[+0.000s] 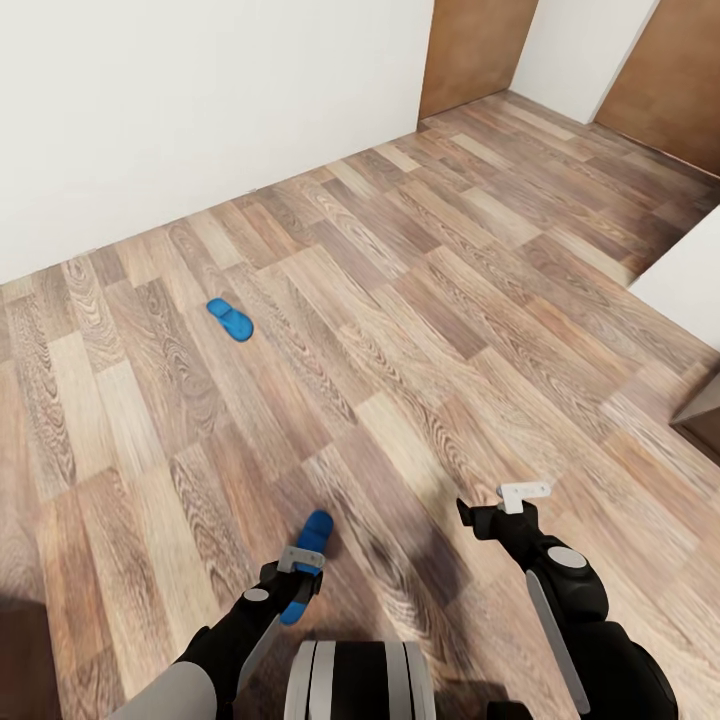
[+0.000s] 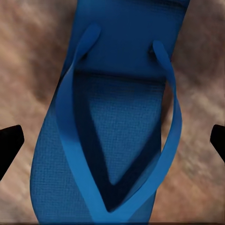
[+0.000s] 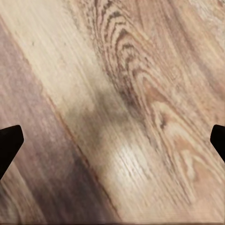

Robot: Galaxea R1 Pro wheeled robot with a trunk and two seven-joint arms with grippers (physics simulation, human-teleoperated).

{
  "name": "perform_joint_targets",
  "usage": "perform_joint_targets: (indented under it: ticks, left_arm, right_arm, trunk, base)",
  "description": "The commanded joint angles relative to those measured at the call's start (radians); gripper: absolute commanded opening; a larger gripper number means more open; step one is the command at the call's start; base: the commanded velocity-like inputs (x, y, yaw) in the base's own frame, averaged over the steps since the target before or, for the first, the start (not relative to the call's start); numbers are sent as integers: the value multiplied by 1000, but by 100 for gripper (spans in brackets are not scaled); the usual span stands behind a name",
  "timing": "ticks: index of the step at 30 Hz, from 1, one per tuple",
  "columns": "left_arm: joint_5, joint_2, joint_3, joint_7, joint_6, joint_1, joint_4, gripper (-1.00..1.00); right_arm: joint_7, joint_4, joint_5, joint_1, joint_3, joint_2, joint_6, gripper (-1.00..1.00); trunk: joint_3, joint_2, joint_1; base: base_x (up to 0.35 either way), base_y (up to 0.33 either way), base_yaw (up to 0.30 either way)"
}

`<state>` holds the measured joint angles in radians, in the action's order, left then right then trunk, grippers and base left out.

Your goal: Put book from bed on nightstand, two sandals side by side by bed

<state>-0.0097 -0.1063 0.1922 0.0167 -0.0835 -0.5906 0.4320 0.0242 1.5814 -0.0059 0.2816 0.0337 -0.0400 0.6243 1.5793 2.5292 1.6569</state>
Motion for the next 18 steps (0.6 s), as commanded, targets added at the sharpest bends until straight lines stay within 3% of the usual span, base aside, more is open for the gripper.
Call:
perform_joint_targets:
  ticks: [1, 9, 14, 18]
  left_arm:
    - [-1, 0, 4, 2, -6, 0, 2, 100]
    - [-1, 0, 3, 2, -6, 0, 2, 100]
    - [-1, 0, 4, 2, -5, 0, 2, 100]
    - [-1, 0, 3, 2, -5, 0, 2, 100]
  right_arm:
    - [2, 1, 0, 0, 1, -1, 5, 100]
    - [2, 1, 0, -1, 1, -1, 5, 100]
    - [2, 1, 0, -2, 2, -2, 5, 100]
    - [2, 1, 0, -2, 2, -3, 5, 100]
  trunk:
    - [5, 0, 0]
    - [5, 0, 0]
    - [24, 2, 2]
    - [24, 2, 2]
  base:
    - [0, 0, 0]
    - [0, 0, 0]
    - [0, 0, 0]
    - [0, 0, 0]
